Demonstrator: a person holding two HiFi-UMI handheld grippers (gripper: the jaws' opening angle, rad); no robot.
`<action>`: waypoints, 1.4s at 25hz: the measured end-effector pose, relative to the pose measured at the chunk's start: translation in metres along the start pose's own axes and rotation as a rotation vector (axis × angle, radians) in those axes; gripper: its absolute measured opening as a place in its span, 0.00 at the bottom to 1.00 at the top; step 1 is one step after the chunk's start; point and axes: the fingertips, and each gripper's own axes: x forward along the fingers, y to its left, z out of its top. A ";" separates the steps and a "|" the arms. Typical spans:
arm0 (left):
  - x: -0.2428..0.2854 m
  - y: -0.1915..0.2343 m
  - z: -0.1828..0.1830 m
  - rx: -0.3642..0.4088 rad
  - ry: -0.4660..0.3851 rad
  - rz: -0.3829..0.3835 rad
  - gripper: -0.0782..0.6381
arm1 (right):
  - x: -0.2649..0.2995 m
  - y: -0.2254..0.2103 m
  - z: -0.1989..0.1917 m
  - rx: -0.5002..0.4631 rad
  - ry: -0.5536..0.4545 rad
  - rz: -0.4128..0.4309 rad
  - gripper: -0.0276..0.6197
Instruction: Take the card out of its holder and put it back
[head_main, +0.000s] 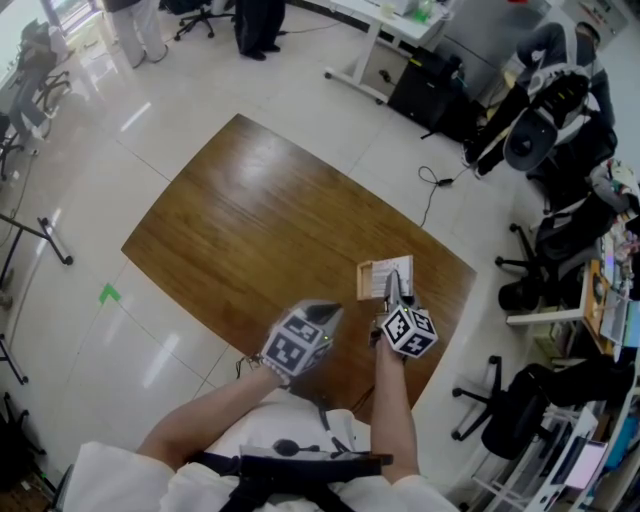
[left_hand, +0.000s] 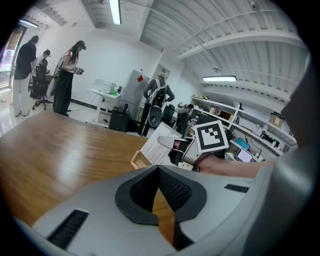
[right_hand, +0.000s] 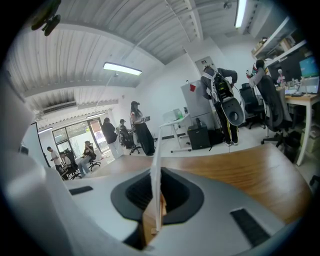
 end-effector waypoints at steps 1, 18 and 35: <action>0.000 0.000 0.000 -0.003 0.000 -0.001 0.10 | 0.001 0.000 -0.001 -0.001 0.000 -0.001 0.08; 0.003 0.003 -0.002 -0.021 0.005 0.004 0.10 | 0.007 0.001 -0.013 -0.023 0.025 0.012 0.08; -0.007 0.023 -0.011 -0.061 0.005 0.049 0.10 | 0.029 0.001 -0.049 -0.066 0.093 -0.018 0.09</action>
